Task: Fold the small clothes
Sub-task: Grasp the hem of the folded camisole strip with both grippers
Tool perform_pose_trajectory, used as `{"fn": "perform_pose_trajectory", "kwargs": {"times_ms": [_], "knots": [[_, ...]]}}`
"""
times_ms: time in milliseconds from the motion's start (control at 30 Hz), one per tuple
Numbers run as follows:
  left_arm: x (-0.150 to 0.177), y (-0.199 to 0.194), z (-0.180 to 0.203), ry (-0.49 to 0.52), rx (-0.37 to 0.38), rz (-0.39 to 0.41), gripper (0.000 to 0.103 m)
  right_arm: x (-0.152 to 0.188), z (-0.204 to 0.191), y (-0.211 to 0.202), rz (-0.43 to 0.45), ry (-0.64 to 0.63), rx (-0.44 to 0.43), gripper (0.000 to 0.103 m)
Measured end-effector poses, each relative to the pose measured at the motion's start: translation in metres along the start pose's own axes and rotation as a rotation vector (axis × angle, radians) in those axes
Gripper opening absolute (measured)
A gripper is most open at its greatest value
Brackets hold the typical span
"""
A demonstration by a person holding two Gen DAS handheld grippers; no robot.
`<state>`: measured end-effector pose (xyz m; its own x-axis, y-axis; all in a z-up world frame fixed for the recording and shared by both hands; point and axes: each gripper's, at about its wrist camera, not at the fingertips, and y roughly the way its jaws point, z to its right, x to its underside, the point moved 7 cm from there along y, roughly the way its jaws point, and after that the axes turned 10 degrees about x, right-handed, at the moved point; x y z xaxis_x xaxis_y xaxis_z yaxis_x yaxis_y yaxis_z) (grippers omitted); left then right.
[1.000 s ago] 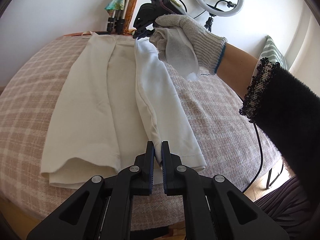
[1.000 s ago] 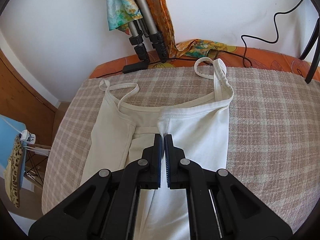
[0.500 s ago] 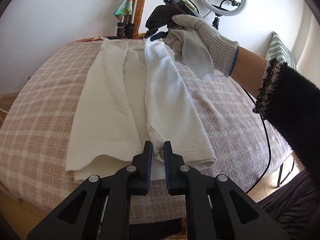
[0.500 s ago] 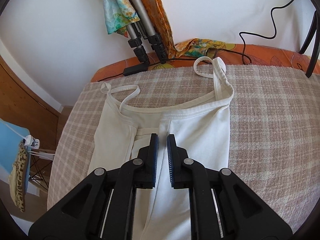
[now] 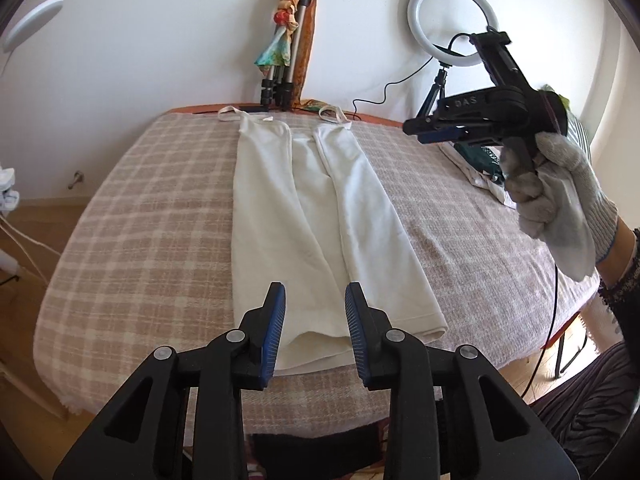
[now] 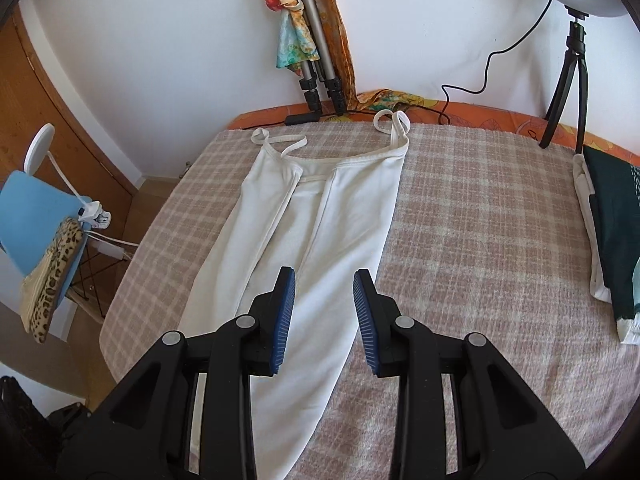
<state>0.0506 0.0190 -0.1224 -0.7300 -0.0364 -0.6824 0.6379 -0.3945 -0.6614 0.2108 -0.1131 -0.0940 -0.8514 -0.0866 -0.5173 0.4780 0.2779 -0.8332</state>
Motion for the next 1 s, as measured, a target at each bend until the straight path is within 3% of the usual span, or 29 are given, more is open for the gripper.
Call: {"fn": "perform_pose_trajectory", "kwargs": {"times_ms": [167,333,400,567,700,767,833,1000], "knots": [[0.001,0.000,-0.035,-0.052,0.000,-0.078,0.029,0.076,-0.009,-0.009,-0.115,-0.006,-0.061,0.032],[0.025,0.020,-0.052,-0.209,0.108,-0.174,0.029,0.139,-0.024,-0.005,-0.224,0.001,-0.112,0.032],[0.035,0.028,-0.054,-0.251,0.119,-0.215,0.029,0.154,-0.029,-0.001,-0.255,0.010,-0.133,0.032],[0.048,0.036,-0.057,-0.313,0.141,-0.257,0.029,0.177,-0.036,0.006,-0.299,0.030,-0.161,0.032],[0.045,0.038,-0.057,-0.345,0.168,-0.241,0.029,0.185,-0.037,0.011,-0.310,0.041,-0.165,0.032],[0.044,0.038,-0.055,-0.334,0.170,-0.237,0.025,0.184,-0.039,0.011,-0.309,0.047,-0.183,0.032],[0.044,0.040,-0.051,-0.306,0.162,-0.240,0.010,0.183,-0.041,0.012,-0.311,0.056,-0.212,0.032],[0.042,0.041,-0.048,-0.256,0.136,-0.225,0.006,0.183,-0.033,0.012,-0.314,0.114,-0.275,0.031]]}}
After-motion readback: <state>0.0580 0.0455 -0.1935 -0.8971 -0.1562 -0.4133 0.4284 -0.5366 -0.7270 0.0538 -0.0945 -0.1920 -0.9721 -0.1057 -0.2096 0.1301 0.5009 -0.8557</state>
